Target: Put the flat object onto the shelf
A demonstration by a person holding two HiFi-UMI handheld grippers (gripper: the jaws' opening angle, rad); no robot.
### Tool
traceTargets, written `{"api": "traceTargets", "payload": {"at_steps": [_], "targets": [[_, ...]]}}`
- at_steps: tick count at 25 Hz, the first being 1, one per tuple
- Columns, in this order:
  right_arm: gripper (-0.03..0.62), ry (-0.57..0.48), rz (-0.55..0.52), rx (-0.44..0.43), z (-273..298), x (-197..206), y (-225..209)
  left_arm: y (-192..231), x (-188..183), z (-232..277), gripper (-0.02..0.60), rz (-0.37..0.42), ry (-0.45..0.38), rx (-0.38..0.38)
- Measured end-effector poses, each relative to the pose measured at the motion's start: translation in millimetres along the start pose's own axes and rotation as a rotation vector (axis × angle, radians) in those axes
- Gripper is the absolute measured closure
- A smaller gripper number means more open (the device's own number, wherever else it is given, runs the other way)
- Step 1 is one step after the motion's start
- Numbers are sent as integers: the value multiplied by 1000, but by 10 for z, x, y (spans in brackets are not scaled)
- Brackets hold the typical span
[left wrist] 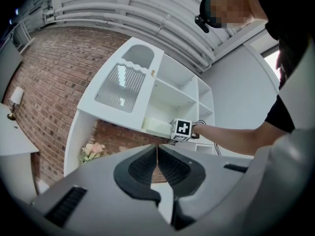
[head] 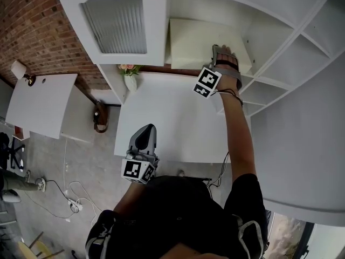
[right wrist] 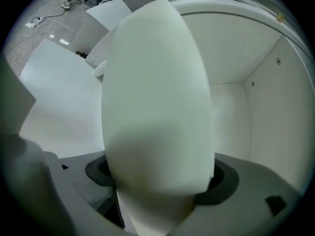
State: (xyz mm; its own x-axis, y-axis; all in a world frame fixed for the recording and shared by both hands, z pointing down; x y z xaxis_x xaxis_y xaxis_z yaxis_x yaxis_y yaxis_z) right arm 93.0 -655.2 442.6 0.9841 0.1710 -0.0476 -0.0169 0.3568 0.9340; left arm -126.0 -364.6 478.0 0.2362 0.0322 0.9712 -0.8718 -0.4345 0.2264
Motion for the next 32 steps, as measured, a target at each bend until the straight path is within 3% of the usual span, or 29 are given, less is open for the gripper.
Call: {"api": "traceTargets", "payload": {"at_steps": [6, 14, 20, 23, 28, 30, 32], "targets": [[161, 29, -3, -43, 83, -90, 4, -23, 34, -14, 565, -12, 3, 8], [125, -24, -10, -72, 115, -173, -5, -88, 64, -98, 565, -23, 5, 29], [125, -88, 58, -55, -359, -79, -28, -149, 24, -219, 565, -20, 1, 31], [128, -237, 235, -58, -859, -71, -4, -159, 10, -248, 565, -19, -5, 24], [154, -534, 754, -125, -1740, 100, 234, -208, -6, -237, 565, -13, -5, 36], [312, -624, 937, -146, -1990, 172, 368, -246, -8, -212, 565, -10, -5, 44], [375, -665, 1079, -159, -2163, 246, 528, -304, -6, -182, 565, -7, -3, 57]]}}
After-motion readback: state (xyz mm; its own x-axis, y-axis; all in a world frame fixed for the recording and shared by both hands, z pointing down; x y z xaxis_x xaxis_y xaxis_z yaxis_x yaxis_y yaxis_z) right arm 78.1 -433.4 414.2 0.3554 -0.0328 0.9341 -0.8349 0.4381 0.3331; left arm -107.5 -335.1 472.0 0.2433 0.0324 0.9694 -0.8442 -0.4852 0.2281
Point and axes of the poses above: the fingertips, and each gripper's own axes: z forward along the fingers, y to its left, x out of its underside, the point moved 2 cm from there along -z, backward along the fingers, and after that the axes turned 2 degrees about y, right-handed, at the moved point
